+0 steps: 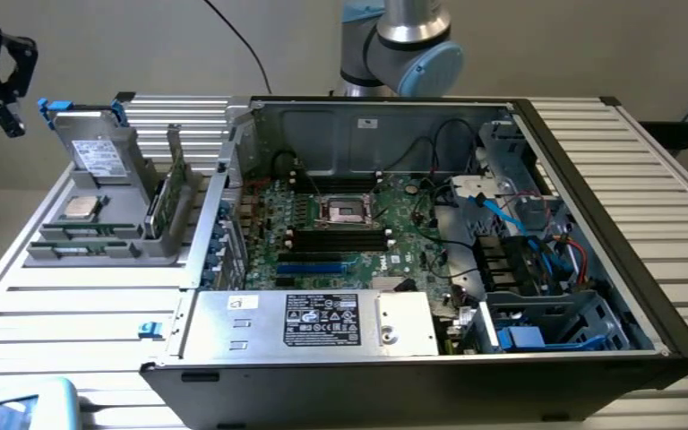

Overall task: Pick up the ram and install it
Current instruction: 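Pick up the ram and move it above insertion slot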

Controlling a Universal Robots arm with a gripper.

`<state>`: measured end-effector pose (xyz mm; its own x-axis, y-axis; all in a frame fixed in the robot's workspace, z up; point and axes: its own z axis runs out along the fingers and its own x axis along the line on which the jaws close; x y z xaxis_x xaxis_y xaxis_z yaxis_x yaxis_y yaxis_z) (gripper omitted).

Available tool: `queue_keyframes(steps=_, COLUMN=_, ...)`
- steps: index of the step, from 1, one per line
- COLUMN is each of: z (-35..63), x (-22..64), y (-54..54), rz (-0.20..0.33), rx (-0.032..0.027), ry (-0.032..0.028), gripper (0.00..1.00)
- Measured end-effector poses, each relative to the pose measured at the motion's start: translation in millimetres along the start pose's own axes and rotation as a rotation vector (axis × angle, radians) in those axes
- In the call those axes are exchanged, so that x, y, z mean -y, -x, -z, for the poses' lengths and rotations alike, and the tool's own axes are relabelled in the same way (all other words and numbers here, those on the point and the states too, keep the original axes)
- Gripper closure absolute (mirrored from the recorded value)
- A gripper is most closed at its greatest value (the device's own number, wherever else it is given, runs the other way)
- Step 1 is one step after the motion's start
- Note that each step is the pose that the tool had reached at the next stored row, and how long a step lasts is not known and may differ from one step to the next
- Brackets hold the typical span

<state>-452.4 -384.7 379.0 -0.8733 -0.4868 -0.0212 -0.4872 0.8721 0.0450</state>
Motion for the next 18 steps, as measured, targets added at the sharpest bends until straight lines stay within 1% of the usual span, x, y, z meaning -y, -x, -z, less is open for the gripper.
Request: queue_keyframes(steps=18, z=-0.5, x=0.0, y=0.0, rz=0.328, rx=-0.0146, ry=0.007, gripper=0.89)
